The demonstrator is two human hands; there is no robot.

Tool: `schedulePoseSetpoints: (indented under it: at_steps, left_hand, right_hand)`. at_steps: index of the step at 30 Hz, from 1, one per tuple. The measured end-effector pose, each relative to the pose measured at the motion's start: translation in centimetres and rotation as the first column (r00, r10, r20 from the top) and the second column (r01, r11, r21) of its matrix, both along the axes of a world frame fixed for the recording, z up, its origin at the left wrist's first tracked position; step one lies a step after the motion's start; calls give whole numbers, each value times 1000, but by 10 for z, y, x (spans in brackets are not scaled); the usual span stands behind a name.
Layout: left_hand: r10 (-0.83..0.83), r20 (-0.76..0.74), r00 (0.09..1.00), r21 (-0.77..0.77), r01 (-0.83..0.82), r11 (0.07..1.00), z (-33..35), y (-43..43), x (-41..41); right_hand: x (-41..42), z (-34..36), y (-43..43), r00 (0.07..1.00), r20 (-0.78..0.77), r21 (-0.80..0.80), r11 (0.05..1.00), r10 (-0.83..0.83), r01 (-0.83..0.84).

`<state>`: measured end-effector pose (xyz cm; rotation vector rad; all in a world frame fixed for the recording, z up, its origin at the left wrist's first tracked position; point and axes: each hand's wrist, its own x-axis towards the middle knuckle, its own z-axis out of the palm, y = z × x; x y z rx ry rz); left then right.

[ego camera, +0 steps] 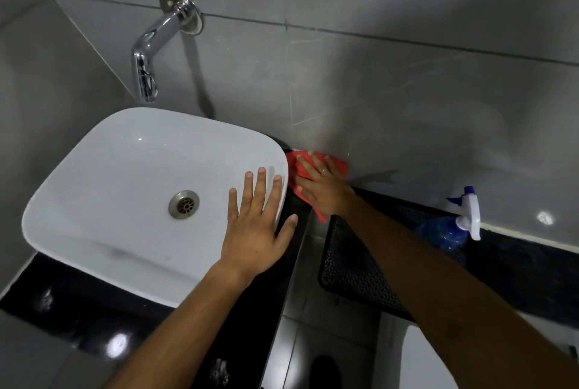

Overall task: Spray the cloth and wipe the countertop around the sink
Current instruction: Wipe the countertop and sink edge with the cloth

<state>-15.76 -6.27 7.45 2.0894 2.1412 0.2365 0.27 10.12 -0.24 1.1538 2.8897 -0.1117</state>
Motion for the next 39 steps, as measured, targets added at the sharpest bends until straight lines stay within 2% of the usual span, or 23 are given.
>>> schedulePoseSetpoints:
  at_steps: [3,9,15,19,25,31,34,39]
  left_hand:
    - [57,33,998,33,-58,998,-2,-3,1]
    - [81,38,996,36,-82,996,-3,-4,2]
    - [47,71,996,28,-50,998,2,-7,-1]
    - [-27,-9,1000,40,28,999,2,-26,-11]
    - [-114,-109,988,42,119,992,6,-66,-39]
    - [-126,-212,969,-39,121,992,11,-100,-97]
    - [-113,-214,970,-67,101,993,12,-113,-125]
    - [-96,-201,975,-79,82,993,13,-125,-141]
  right_hand:
    - [-7,-12,7,1000,24,36,999,-19,18]
    - [-14,-12,32,987,101,73,988,129,-137]
    - [-13,-7,14,982,80,13,985,169,-171]
    - [-15,-10,-27,983,68,-33,985,170,-168]
    - [-13,-5,-96,996,30,-41,996,80,-79]
    - [-17,-4,-200,997,65,-2,999,48,-48]
    - [-28,-4,-250,995,87,-12,999,52,-51]
    - [-49,-9,-316,997,39,16,998,59,-60]
